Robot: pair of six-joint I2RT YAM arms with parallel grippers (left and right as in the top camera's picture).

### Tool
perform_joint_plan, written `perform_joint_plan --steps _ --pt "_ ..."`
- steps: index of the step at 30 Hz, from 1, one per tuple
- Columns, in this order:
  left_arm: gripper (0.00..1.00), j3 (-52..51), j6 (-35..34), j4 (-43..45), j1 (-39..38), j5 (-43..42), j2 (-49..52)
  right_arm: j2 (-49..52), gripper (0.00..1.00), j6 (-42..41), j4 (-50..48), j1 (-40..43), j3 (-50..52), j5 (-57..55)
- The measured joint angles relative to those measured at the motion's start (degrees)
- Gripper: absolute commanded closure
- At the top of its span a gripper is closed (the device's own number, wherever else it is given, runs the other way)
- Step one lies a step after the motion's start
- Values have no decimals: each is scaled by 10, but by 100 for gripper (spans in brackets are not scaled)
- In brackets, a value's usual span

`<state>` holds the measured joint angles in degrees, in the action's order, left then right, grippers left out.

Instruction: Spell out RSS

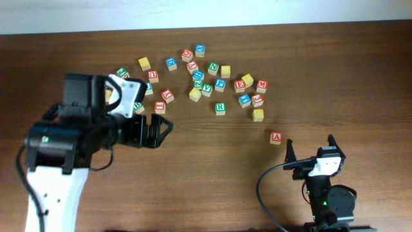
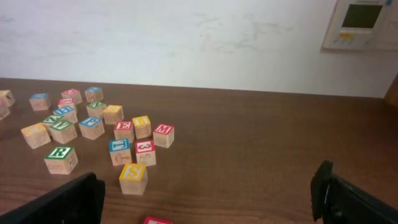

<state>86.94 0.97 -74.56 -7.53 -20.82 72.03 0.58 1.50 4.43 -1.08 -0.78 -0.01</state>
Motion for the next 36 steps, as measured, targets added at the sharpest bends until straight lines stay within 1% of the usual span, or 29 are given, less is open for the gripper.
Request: perform_joint_plan --steps 2,6,7,10,12,13,14,15,19,36 --pt "1 0 -4 3 -7 17 11 0 2 0 0 0 0 0" --pt "1 0 -7 3 -8 12 15 0 2 0 0 0 0 0" --pt "1 0 -17 8 -8 11 15 0 2 0 0 0 0 0" --pt "1 10 -26 40 -8 -18 18 0 2 0 0 0 0 0" --pt "1 49 -34 23 -8 -27 33 0 1 0 0 0 0 0" --pt "1 89 -36 -18 -9 -20 51 0 2 0 0 0 0 0" --pt "1 119 -37 -21 -10 -13 75 0 2 0 0 0 0 0" --pt "1 124 -37 -33 -10 -8 88 0 2 0 0 0 0 0" --pt "1 124 -38 -48 -10 -1 112 0 2 0 0 0 0 0" --pt "1 124 -38 -52 -10 6 112 0 2 0 0 0 0 0"
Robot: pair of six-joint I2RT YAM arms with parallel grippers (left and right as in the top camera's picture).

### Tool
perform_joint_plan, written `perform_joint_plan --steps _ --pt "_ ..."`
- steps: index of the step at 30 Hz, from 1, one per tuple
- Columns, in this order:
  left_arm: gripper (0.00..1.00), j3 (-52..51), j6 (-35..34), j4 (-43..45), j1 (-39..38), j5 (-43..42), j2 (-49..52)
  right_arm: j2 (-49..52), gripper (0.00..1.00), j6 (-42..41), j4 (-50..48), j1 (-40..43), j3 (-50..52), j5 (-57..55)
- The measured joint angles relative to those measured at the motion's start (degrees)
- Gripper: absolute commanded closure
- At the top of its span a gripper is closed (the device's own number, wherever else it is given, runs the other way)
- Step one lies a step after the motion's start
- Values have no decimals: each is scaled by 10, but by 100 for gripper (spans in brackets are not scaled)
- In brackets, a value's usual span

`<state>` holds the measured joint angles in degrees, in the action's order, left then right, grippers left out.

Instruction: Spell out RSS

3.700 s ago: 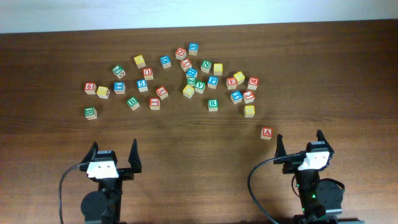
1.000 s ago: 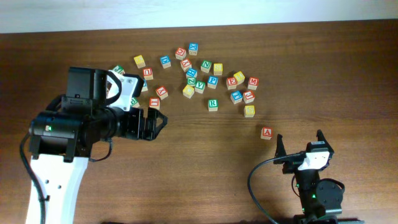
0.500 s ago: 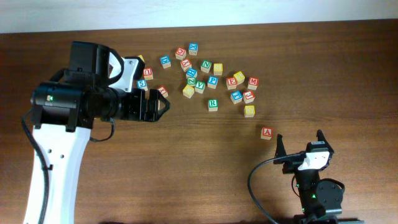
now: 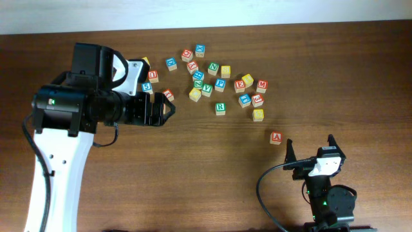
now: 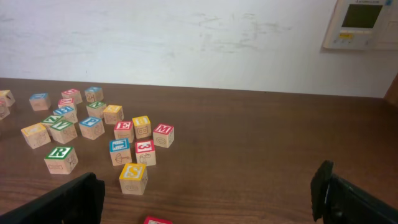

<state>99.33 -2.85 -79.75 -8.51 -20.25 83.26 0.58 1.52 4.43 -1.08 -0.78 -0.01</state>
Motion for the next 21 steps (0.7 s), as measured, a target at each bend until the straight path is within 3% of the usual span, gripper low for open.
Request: perform_joint_plan --steps 3,7,13,21 --pt "1 0 -3 0 0 7 0 0 2 0 0 0 0 0" --pt "1 0 -59 0 -1 75 20 0 2 0 0 0 0 0" --pt "1 0 -67 0 -4 87 83 0 1 0 0 0 0 0" --pt "1 0 -70 12 -114 82 147 0 2 0 0 0 0 0"
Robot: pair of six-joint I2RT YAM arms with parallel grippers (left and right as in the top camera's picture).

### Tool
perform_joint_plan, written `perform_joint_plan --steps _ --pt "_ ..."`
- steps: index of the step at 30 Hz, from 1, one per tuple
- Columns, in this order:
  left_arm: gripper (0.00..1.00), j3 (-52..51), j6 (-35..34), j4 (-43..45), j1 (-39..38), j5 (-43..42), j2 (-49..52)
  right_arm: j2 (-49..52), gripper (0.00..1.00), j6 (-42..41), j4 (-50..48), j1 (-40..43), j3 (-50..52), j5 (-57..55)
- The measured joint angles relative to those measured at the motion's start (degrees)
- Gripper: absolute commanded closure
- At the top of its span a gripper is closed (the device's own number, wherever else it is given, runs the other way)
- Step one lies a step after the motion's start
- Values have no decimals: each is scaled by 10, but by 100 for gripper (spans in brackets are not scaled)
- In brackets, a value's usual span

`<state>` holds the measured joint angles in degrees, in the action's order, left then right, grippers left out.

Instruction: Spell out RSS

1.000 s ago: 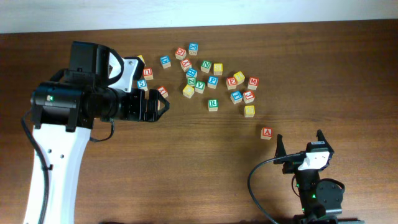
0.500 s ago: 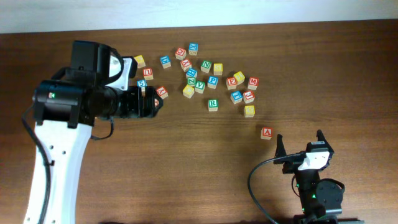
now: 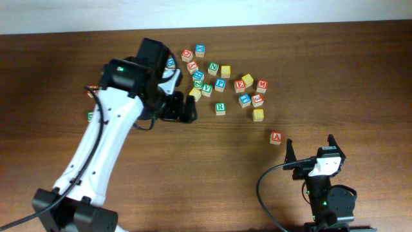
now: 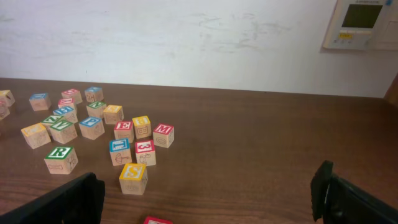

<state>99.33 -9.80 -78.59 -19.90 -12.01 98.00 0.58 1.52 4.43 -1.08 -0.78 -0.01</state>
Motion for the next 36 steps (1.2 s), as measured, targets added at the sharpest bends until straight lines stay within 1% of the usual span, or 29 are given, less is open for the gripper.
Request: perform_joint_plan --steps 3,5,7,11,15,19,22,23,24,25,26,27,28,29,30,31,32,34,36 --pt "1 -1 -16 55 -17 1 7 0 2 0 0 0 0 0" --pt "1 0 -81 69 -17 44 30 0 1 0 0 0 0 0" --pt "1 -1 -124 73 -17 69 68 0 2 0 0 0 0 0" --pt "1 -1 -144 80 -33 69 141 0 2 0 0 0 0 0" --pt "1 -1 -151 124 -40 70 186 0 2 0 0 0 0 0" --pt "1 -1 -179 177 -42 67 212 0 2 0 0 0 0 0" --pt "0 -1 -194 228 -78 61 242 0 1 0 0 0 0 0" --pt "0 -1 -221 254 -100 72 245 0 2 0 0 0 0 0" --pt "2 -1 -252 282 -117 94 249 0 2 0 0 0 0 0" --pt "8 -1 -271 310 -131 109 260 0 2 0 0 0 0 0" --pt "11 -1 -282 339 -143 133 280 0 2 0 0 0 0 0" --pt "11 -1 -288 352 -149 154 291 0 2 0 0 0 0 0" --pt "14 -1 -291 363 -154 171 301 0 2 0 0 0 0 0" --pt "27 -1 -293 371 -157 184 311 0 2 0 0 0 0 0" --pt "33 -1 -294 375 -158 192 318 0 2 0 0 0 0 0" --pt "44 -1 -296 379 -158 205 322 0 2 0 0 0 0 0" --pt "52 -1 -297 381 -158 217 323 0 2 0 0 0 0 0" --pt "51 -1 -301 390 -158 227 324 0 2 0 0 0 0 0" --pt "60 -1 -301 391 -158 235 324 0 2 0 0 0 0 0"
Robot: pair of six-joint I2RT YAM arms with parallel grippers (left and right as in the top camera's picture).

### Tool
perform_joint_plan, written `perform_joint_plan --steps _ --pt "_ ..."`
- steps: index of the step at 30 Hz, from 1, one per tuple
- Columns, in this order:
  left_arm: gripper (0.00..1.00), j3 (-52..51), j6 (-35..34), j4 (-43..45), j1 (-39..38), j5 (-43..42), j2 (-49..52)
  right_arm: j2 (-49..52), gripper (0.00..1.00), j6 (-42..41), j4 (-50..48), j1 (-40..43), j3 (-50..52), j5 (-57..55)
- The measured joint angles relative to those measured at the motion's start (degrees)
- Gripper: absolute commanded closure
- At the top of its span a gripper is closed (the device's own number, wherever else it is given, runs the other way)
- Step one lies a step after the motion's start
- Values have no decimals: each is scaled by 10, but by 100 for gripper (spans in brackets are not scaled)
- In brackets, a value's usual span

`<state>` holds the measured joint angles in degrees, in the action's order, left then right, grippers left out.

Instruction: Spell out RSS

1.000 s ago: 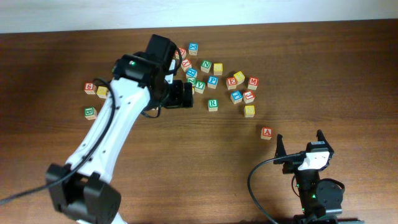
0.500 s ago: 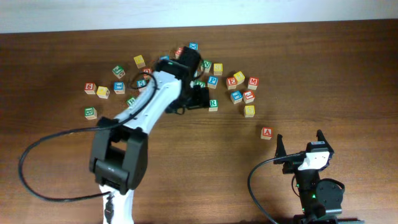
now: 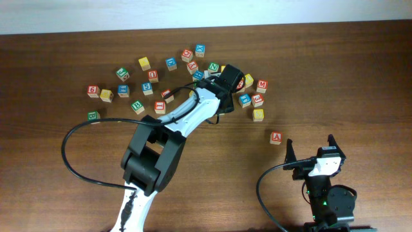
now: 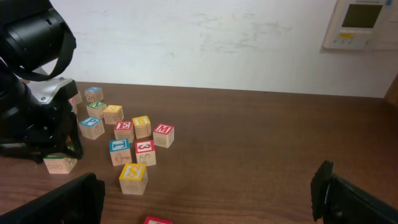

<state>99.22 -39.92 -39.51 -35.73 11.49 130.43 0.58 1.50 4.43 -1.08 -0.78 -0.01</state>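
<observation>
The green R block point(image 4: 60, 164) sits at the left of the right wrist view, its top covered by my left gripper point(image 4: 57, 151). That gripper hangs low over it, apparently open, one black finger point(image 4: 74, 140) showing just right of the block. In the overhead view the left arm point(image 3: 193, 106) hides the R block and the jaws. A yellow S block point(image 4: 133, 177) point(image 3: 258, 115) stands alone nearer the right arm. My right gripper point(image 4: 205, 205) point(image 3: 309, 147) is open and empty, low over the table's near right.
Several lettered blocks lie scattered across the far middle point(image 3: 193, 67) and far left point(image 3: 122, 90) of the brown table point(image 3: 335, 77). A red A block point(image 3: 276, 137) lies just ahead of the right gripper. A red M block point(image 4: 163, 134) and a red block point(image 4: 144, 152) stand near the S.
My left arm has reached further right, from the blocks left of the R block to directly over it. It now shows in the right wrist view. The right arm has not moved.
My left gripper was open over the table's left, near the left cluster. Then it stood further right by that cluster, then near the middle blocks, and now it is over the R block. No block has shifted and the right gripper has stayed open.
</observation>
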Motion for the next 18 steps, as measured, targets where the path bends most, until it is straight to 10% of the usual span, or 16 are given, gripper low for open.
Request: perform_joint_plan --steps 5,18 --pt "72 0 0 1 0 7 0 0 2 0 0 0 0 0" --pt "67 2 2 -194 2 3 -115 1 2 0 0 0 0 0"
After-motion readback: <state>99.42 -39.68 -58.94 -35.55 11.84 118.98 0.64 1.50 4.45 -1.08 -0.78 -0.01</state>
